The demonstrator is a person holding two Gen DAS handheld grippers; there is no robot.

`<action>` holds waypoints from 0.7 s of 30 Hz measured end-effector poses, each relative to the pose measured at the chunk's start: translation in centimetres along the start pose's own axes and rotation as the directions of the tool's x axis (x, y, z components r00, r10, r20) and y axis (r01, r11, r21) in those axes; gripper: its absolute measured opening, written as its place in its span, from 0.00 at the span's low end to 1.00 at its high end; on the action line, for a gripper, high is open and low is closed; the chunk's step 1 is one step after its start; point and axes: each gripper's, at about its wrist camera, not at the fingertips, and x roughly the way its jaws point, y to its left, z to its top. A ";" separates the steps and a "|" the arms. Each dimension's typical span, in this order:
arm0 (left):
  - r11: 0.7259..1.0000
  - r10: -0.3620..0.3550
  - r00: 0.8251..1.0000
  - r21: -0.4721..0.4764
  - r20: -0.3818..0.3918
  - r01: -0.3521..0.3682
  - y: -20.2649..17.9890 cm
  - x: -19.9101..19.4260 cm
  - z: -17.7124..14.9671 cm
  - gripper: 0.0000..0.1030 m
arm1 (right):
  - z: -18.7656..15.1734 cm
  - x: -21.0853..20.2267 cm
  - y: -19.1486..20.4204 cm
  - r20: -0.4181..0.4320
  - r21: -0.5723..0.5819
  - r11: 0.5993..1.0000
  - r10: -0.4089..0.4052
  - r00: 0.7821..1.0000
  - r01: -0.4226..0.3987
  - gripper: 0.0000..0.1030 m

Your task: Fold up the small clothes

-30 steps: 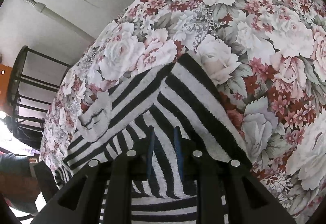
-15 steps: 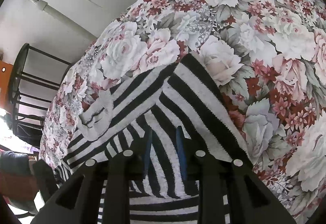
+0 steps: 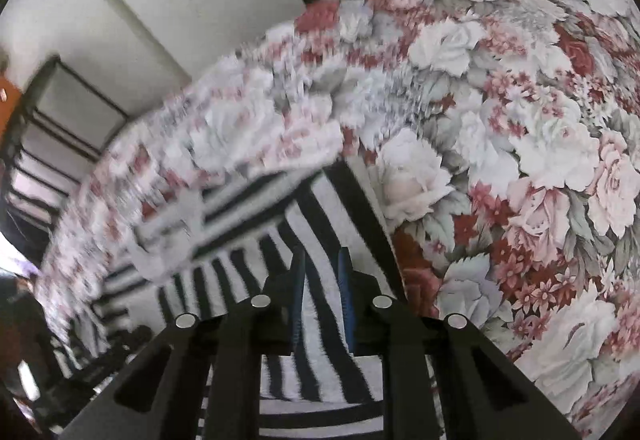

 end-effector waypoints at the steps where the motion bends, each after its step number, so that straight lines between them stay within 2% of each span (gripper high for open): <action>1: 0.999 0.035 0.999 0.009 -0.025 -0.035 0.1 1.0 -0.3 0.09 | -0.2 1.2 -0.4 -0.031 -0.004 1.000 -0.017 0.999 0.017 0.14; 3: 0.998 0.069 0.997 0.009 -0.040 -0.068 0.8 2.0 -0.7 0.10 | -0.4 2.6 -1.2 -0.048 0.012 1.000 -0.028 0.998 0.029 0.03; 4: 0.998 0.059 0.998 0.000 -0.037 -0.059 1.1 2.0 -0.7 0.10 | -0.3 2.3 -1.6 -0.046 0.041 0.999 -0.007 0.999 0.009 0.02; 5: 0.998 0.058 0.998 -0.013 -0.033 -0.058 1.3 1.7 -0.6 0.09 | -0.1 1.3 -2.0 -0.034 0.091 0.995 0.042 0.999 -0.039 0.02; 6: 0.998 0.065 0.998 -0.024 -0.026 -0.066 1.5 1.3 -0.5 0.07 | 0.1 0.4 -2.1 -0.019 0.109 0.991 0.078 0.997 -0.076 0.07; 7: 0.996 0.080 0.997 -0.029 -0.010 -0.081 1.7 0.7 -0.4 0.02 | 0.3 -0.6 -2.1 0.002 0.111 0.989 0.099 0.995 -0.099 0.07; 10: 0.992 0.116 0.993 -0.047 -0.008 -0.116 2.8 0.3 -0.2 0.02 | 1.1 -2.1 -2.3 0.062 0.079 0.995 0.058 0.996 -0.063 0.08; 14: 0.992 0.090 0.995 -0.090 -0.035 -0.093 3.5 0.6 -0.6 0.01 | 1.5 1.1 -3.1 0.005 0.079 0.997 0.008 1.000 -0.009 0.07; 16: 0.998 0.042 0.999 -0.047 -0.005 -0.042 2.1 -0.5 -0.5 0.02 | 1.4 2.9 -3.0 -0.036 0.041 0.999 -0.022 0.999 0.023 0.03; 18: 0.999 0.044 0.999 0.017 0.026 -0.044 0.6 -1.1 -0.7 0.04 | 1.5 2.7 -3.5 -0.036 0.078 0.997 -0.004 0.999 0.007 0.02; 20: 0.993 0.083 0.996 0.081 0.023 -0.084 -0.7 -0.4 -0.9 0.17 | 1.4 0.9 -3.0 -0.014 0.072 0.997 0.018 1.000 -0.017 0.07; 21: 0.987 0.126 0.992 0.101 -0.003 -0.125 -0.8 0.6 -1.0 0.20 | 1.1 0.0 -2.6 -0.004 0.044 0.999 0.017 1.000 -0.017 0.07</action>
